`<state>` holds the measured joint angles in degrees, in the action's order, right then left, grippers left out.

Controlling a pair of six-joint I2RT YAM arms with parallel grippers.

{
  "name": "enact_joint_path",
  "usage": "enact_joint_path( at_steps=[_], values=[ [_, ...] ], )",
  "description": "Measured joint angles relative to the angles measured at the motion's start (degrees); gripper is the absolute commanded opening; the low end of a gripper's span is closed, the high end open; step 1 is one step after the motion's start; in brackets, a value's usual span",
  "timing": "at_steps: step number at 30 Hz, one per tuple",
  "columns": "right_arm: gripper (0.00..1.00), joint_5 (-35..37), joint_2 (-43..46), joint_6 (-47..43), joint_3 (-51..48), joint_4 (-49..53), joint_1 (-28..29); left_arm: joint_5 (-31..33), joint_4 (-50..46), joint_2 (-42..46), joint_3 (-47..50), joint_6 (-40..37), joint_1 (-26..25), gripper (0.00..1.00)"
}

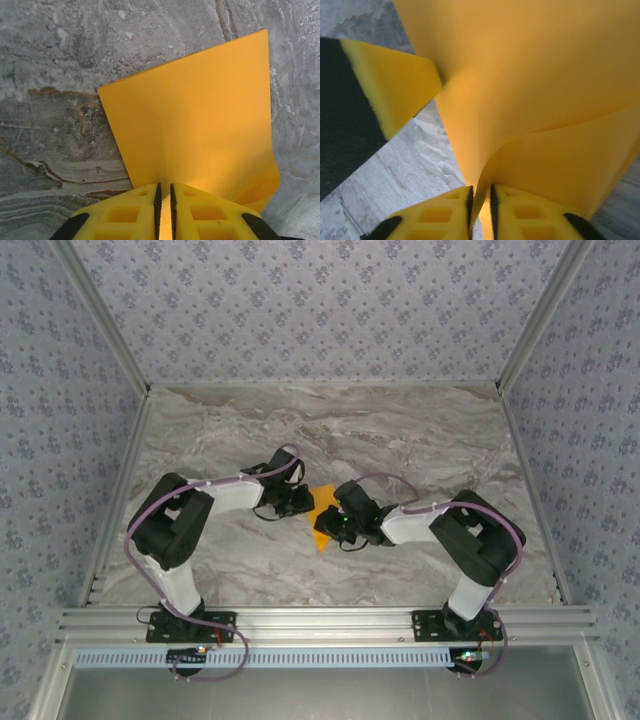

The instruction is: Fold a paper plane with a square sheet of paper (pick it up from the middle)

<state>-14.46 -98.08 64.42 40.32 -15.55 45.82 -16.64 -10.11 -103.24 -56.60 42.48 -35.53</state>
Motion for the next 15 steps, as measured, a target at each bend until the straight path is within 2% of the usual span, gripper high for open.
enact_joint_path(
  at_steps=[4,10,13,15],
  values=[
    [0.37,-0.5,0.1,-0.2,0.2,-0.8,0.1,0.7,-3.1,3.4,0.0,0.0,1.8,0.24],
    [0.38,-0.8,0.1,-0.2,0.3,-1.1,0.1,1.7,-4.1,11.0,0.7,0.2,5.1,0.25],
    [0.34,-0.8,0.1,-0.2,0.3,-1.0,0.1,1.1,-4.0,13.0,2.2,0.2,5.2,0.24],
    [0.25,-0.6,0.1,-0.3,0.2,-0.8,0.1,-0.2,-3.8,13.6,3.7,0.2,5.1,0.23]
  ],
)
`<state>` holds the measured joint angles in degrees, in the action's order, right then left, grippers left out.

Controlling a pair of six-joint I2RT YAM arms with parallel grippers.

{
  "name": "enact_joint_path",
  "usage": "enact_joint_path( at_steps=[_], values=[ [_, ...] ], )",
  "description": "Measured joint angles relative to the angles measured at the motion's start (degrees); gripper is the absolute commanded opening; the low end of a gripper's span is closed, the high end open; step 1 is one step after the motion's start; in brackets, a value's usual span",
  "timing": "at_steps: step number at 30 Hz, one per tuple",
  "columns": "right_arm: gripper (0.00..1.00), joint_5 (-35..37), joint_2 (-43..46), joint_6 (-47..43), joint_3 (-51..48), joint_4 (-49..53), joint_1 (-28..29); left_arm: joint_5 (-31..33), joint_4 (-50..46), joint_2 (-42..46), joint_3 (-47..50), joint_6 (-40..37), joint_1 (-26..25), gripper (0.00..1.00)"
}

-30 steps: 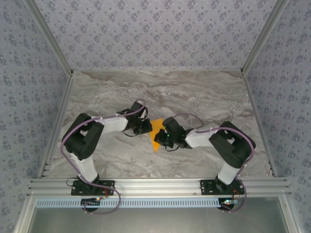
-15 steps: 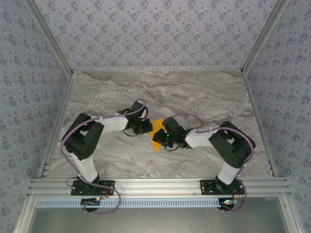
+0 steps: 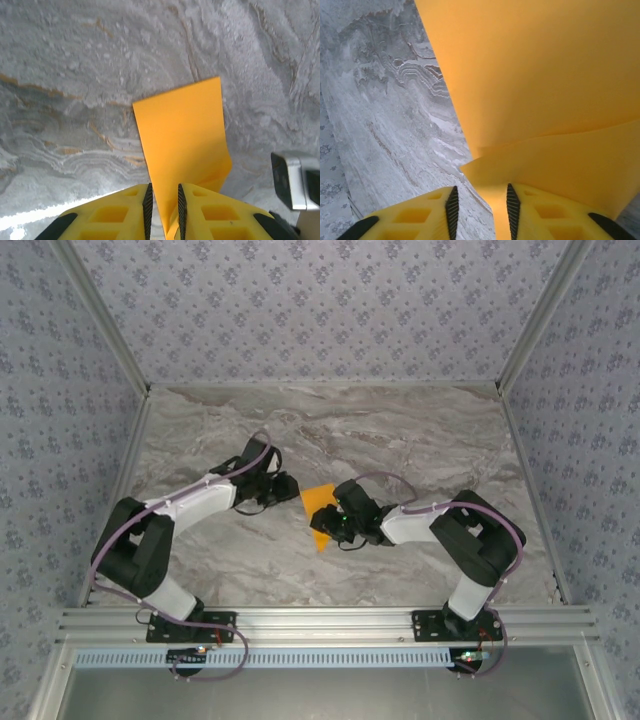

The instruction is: Fold a paper plane with a square sheet of paper (pick it up from the middle)

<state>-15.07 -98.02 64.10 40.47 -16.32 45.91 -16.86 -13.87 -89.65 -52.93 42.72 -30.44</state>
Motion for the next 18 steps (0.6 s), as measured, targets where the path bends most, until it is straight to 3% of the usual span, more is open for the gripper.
enact_joint_path(
  at_steps=[7,15,18],
  values=[
    [0.00,1.1,0.0,-0.5,-0.8,1.0,0.0,-5.2,1.5,0.0,2.9,0.9,-2.1,0.14],
    [0.00,1.2,0.1,-0.7,-0.8,1.2,0.0,-7.8,5.1,-2.1,3.7,2.4,-7.6,0.00],
    [0.00,1.2,0.1,-0.7,-0.8,1.2,0.0,-7.8,5.6,-3.7,3.9,2.6,-8.3,0.00]
  ],
)
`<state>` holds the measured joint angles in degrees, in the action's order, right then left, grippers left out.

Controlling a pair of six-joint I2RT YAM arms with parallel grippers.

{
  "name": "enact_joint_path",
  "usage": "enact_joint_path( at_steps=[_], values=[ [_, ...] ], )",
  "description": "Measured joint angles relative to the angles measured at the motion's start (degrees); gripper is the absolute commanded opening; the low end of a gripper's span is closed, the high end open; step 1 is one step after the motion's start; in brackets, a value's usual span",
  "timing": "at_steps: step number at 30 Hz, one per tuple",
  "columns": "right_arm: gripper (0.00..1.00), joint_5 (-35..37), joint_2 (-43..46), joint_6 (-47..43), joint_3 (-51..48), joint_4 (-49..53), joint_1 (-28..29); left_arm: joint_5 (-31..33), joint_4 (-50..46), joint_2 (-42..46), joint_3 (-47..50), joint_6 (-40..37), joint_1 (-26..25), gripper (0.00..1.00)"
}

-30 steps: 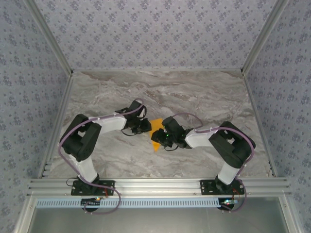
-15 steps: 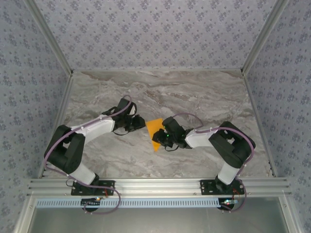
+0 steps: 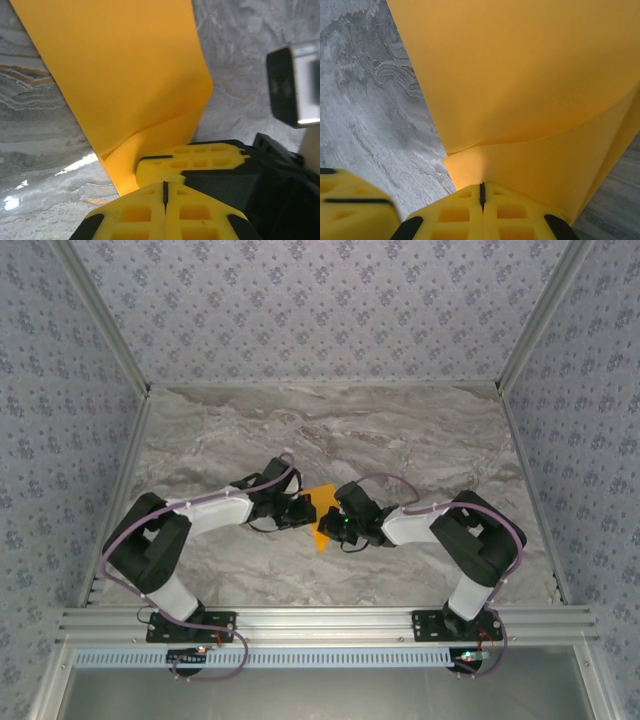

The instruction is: Fold a paper plane with a square sheet of paper (pick it up from the middle)

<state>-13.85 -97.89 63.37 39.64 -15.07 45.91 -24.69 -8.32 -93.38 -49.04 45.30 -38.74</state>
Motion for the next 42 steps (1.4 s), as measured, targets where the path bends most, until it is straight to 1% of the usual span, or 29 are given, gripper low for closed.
enact_joint_path(
  at_steps=[13,21,30,42],
  values=[
    [0.00,0.0,0.0,0.0,-0.4,-0.7,0.0,0.9,1.1,-5.6,0.2,0.2,0.0,0.00],
    [0.00,-0.5,1.4,-1.0,-2.8,-3.5,-0.4,2.3,0.5,-6.2,-0.7,-0.3,-1.0,0.00],
    [0.00,-3.7,3.7,-6.1,-4.3,-3.6,-3.1,6.6,-4.2,-6.9,-3.7,-1.7,-3.0,0.00],
    [0.00,-6.0,3.8,-10.4,-5.2,-1.6,-10.3,11.8,-10.6,-8.4,-7.9,-2.5,-5.2,0.00]
  ],
)
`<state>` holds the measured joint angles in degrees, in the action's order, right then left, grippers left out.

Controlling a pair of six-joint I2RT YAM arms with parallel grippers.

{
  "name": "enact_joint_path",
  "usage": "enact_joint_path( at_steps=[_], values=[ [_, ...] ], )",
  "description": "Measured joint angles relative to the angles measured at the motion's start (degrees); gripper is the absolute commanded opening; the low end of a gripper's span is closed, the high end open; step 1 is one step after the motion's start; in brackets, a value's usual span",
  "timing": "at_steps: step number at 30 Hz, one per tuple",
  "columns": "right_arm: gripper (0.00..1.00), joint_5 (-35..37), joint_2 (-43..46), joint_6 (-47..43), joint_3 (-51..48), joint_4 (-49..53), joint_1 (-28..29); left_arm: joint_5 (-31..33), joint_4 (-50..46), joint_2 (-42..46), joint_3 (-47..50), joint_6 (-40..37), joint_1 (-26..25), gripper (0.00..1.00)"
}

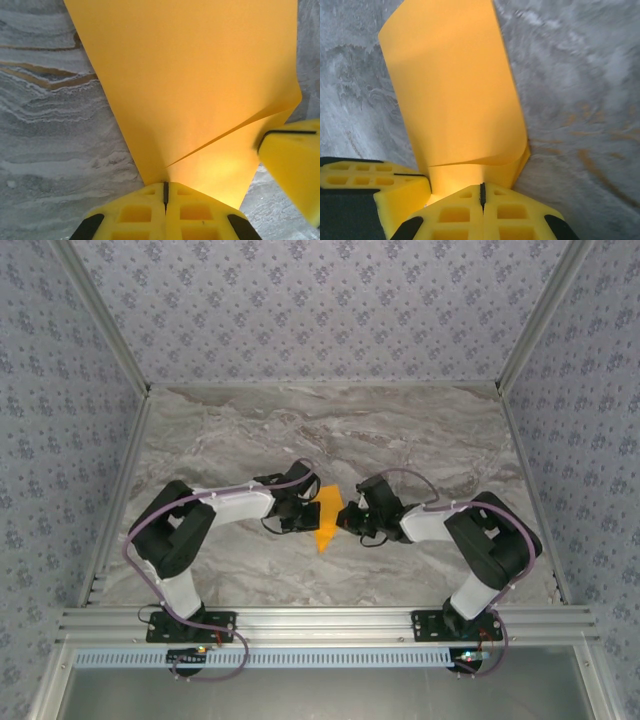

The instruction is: Fold a paper plane with a square sheet of paper (pick it up from the middle)

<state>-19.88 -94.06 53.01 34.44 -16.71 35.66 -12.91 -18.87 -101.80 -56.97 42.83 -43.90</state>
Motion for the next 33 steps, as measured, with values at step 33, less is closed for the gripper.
enact_joint_path(
  at_steps=[33],
  values=[
    [0.00,-1.1,1.3,-7.2,6.2,10.2,-9.4,1.8,-1.6,-0.5,-1.1,-0.8,-0.6,0.00]
  ],
)
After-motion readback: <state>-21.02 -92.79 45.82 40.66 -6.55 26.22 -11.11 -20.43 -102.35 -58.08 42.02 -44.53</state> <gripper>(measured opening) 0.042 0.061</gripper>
